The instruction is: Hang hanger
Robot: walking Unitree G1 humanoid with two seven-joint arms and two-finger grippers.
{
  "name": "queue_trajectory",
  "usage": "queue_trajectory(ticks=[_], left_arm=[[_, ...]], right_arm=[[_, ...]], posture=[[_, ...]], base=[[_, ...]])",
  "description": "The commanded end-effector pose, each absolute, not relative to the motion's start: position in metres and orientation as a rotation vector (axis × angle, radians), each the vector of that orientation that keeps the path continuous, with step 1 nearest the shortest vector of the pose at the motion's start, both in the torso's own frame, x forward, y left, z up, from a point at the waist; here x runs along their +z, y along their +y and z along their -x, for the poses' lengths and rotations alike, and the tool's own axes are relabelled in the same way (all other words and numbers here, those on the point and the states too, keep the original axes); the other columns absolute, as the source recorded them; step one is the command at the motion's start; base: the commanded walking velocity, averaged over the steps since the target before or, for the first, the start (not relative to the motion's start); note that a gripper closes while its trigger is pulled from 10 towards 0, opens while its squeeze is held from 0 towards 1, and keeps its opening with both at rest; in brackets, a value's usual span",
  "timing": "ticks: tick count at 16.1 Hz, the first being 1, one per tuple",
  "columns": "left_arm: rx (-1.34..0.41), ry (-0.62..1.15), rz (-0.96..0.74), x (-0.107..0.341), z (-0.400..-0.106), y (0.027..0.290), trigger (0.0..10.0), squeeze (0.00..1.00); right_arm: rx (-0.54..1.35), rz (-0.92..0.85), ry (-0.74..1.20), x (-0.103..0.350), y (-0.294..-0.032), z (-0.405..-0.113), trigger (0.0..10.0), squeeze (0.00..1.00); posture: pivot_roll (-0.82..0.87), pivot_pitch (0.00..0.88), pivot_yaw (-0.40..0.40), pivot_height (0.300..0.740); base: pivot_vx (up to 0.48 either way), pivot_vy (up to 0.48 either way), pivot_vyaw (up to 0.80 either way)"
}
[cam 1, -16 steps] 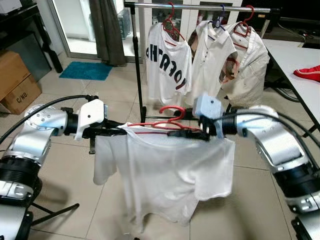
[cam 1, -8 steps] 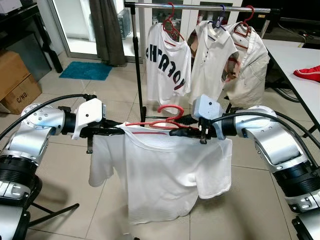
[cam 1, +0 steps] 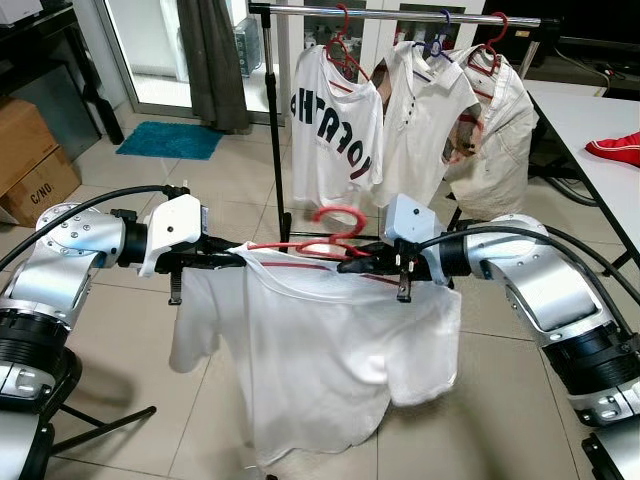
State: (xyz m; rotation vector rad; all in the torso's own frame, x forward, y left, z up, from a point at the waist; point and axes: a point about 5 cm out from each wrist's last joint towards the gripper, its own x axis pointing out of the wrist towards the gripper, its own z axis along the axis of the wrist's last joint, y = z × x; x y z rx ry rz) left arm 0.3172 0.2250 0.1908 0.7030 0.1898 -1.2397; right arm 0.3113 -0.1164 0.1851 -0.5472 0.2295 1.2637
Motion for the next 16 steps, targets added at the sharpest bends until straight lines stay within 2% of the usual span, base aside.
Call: queue_trajectory(ticks=[1, 6, 7, 8, 9, 16], left_arm=[[-1.228, 0.167, -0.718, 0.197, -0.315, 0.228, 0.0, 0.00], [-1.216, 0.158, -0.720, 0.193, -0.314, 0.224, 0.0, 0.00], [-1.207, 0.153, -0.685, 0.195, -0.316, 0.223, 10.0, 0.00], [-1.216, 0.154, -0.656, 0.196, -0.316, 0.222, 10.0, 0.63], [-1.228, 0.152, -0.616, 0.200, -0.316, 0.221, 10.0, 1.00], [-1.254, 0.141, -0.548, 0.208, -0.311, 0.219, 10.0, 1.00]], right_arm=[[1.274, 0.532, 0.225, 0.187, -0.116, -0.309, 0.0, 0.00], [1.289, 0.509, 0.225, 0.186, -0.116, -0.307, 0.0, 0.00], [1.293, 0.506, 0.225, 0.186, -0.116, -0.306, 0.0, 0.00], [1.293, 0.505, 0.226, 0.186, -0.116, -0.306, 0.0, 0.00], [1.293, 0.504, 0.229, 0.186, -0.116, -0.306, 0.0, 0.00], [1.232, 0.472, 0.253, 0.184, -0.120, -0.311, 0.0, 0.00]], posture=[[-0.09, 0.000, -0.014, 0.740], [-0.09, 0.000, -0.020, 0.740], [-0.09, 0.000, -0.022, 0.740], [-0.09, 0.000, -0.024, 0.740], [-0.09, 0.000, -0.025, 0.740], [-0.09, 0.000, -0.026, 0.740]], base=[[0.000, 0.000, 0.00], [0.000, 0.000, 0.00], [0.000, 0.000, 0.00], [0.000, 0.000, 0.00], [0.000, 0.000, 0.00], [0.000, 0.000, 0.00]])
